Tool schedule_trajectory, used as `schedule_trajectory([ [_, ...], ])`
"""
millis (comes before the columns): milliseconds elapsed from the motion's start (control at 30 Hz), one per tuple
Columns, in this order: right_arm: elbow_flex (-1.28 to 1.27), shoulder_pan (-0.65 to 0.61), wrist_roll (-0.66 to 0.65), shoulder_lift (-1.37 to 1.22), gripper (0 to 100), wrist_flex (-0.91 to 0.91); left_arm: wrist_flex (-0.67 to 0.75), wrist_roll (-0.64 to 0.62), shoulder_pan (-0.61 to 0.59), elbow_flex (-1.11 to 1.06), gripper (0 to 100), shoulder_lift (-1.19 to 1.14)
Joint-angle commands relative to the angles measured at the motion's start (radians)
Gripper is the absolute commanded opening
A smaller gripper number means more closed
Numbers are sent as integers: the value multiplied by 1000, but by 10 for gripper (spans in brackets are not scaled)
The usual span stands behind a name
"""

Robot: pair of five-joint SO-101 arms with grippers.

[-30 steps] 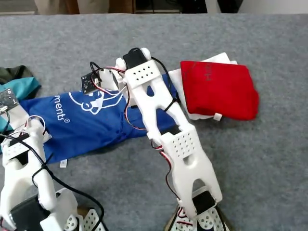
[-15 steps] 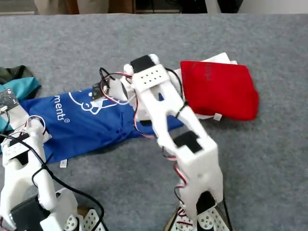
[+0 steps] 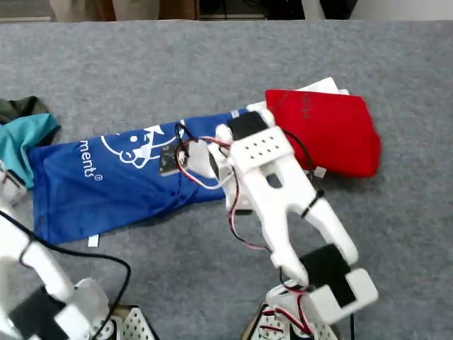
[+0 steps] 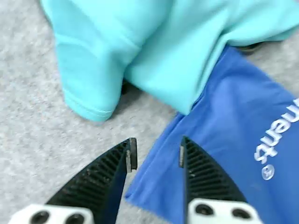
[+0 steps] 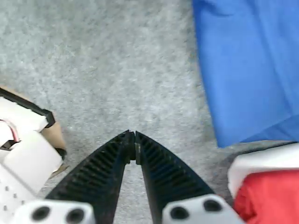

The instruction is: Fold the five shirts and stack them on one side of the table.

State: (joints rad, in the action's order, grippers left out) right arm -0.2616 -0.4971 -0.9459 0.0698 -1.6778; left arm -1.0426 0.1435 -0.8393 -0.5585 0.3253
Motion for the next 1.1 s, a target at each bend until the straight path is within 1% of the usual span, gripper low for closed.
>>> schedule_trajectory([
  [0,-39,19,15,81,2,11,-81,101,-11,115,178,-140],
  [100,-45,19,17,111,2,8,-120,110,-8,181,179,-288],
  [200,-41,15,15,137,2,11,-123,147,23,216,179,-395],
  [600,-45,15,15,151,2,9,-124,160,57,439,179,-705],
  [667,-45,15,15,151,2,9,-160,166,60,476,175,-759],
  [767,-44,15,15,151,2,9,-253,224,66,557,169,-808],
  [833,-44,15,15,153,2,9,-270,242,75,582,120,-835],
  [933,-44,18,15,153,2,9,-273,244,101,586,11,-857],
  [1000,-44,19,15,153,2,8,-275,244,118,580,27,-858],
  [1067,-41,16,15,156,2,-6,-279,244,140,580,19,-858],
])
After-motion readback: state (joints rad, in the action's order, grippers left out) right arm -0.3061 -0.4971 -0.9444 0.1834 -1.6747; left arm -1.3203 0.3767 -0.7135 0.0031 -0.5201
